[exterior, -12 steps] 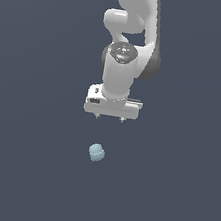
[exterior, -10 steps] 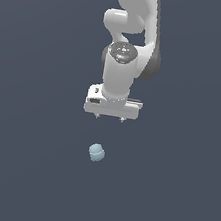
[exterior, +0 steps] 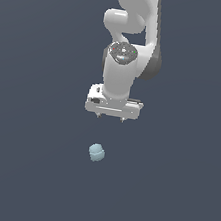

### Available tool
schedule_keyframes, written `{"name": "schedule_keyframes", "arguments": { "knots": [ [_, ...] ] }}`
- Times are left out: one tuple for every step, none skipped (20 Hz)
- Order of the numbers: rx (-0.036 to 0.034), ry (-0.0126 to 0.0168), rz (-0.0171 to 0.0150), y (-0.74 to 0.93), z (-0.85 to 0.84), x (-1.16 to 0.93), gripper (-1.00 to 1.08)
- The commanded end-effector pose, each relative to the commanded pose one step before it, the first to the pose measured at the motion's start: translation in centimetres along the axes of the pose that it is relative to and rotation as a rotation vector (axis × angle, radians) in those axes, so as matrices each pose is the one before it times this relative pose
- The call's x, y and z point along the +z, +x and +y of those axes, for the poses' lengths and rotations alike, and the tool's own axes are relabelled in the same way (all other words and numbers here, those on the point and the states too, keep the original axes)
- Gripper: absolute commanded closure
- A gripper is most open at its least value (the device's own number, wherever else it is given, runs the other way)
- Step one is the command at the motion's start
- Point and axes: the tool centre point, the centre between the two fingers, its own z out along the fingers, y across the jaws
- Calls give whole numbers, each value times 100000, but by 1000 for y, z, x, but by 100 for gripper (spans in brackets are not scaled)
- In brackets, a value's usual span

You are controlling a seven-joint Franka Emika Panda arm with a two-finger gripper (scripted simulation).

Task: Pick up the object and move it to a goal position.

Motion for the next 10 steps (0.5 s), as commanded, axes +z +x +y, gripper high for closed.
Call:
{"name": "schedule_keyframes", "arguments": {
  "knots": [
    [190, 22, -35, -43, -12, -16, -92],
    [109, 2, -3, -30, -4, -14, -92],
    [0, 0, 0, 2, 1, -1, -92],
    [-138, 5, -9, 40, 3, 23, -92],
    [-263, -6, 10, 73, 12, 34, -92],
    [-387, -12, 19, 108, 22, 49, -92],
    [-518, -18, 29, 142, 28, 64, -92],
    [-644, -22, 38, 176, 37, 80, -92],
    [-759, -25, 45, 206, 46, 95, -92],
    [-863, -26, 50, 232, 52, 110, -92]
  ]
}}
